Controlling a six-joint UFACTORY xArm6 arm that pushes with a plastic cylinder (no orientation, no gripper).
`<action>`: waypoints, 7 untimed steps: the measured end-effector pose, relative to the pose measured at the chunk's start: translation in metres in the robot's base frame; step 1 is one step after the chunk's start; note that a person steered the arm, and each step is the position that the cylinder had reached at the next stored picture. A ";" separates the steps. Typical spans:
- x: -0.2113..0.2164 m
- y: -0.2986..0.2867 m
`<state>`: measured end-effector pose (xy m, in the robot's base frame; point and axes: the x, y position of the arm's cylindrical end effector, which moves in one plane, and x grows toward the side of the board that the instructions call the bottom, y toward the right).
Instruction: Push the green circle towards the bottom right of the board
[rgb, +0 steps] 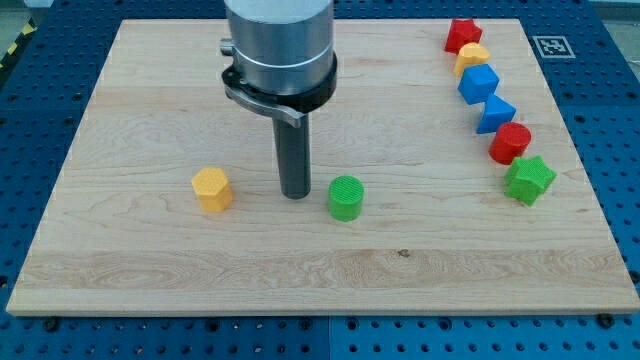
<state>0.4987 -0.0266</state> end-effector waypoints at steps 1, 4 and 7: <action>0.001 0.015; 0.039 0.048; 0.056 0.123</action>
<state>0.5544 0.0960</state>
